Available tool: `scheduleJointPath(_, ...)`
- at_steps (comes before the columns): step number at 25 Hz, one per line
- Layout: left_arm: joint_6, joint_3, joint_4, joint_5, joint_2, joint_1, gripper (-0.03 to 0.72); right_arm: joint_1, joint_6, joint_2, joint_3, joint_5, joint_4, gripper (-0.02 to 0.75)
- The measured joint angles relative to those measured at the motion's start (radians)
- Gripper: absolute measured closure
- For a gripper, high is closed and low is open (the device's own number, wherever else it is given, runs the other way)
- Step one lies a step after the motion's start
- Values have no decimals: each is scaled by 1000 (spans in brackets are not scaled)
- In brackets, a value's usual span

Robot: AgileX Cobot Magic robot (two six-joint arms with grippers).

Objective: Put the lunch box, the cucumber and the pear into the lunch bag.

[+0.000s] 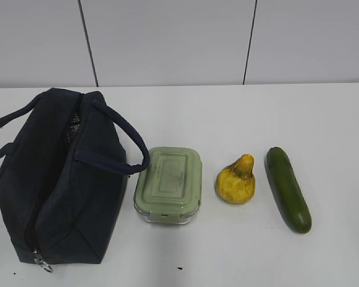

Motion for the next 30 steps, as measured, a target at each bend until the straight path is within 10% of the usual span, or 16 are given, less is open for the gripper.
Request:
scheduleJointPath(17, 0, 0, 0, 0, 0, 0, 450, 0, 0, 24, -16, -41, 48, 406)
scheduleJointPath(30, 0, 0, 0, 0, 0, 0, 450, 0, -16, 646, -267, -148, 138, 267)
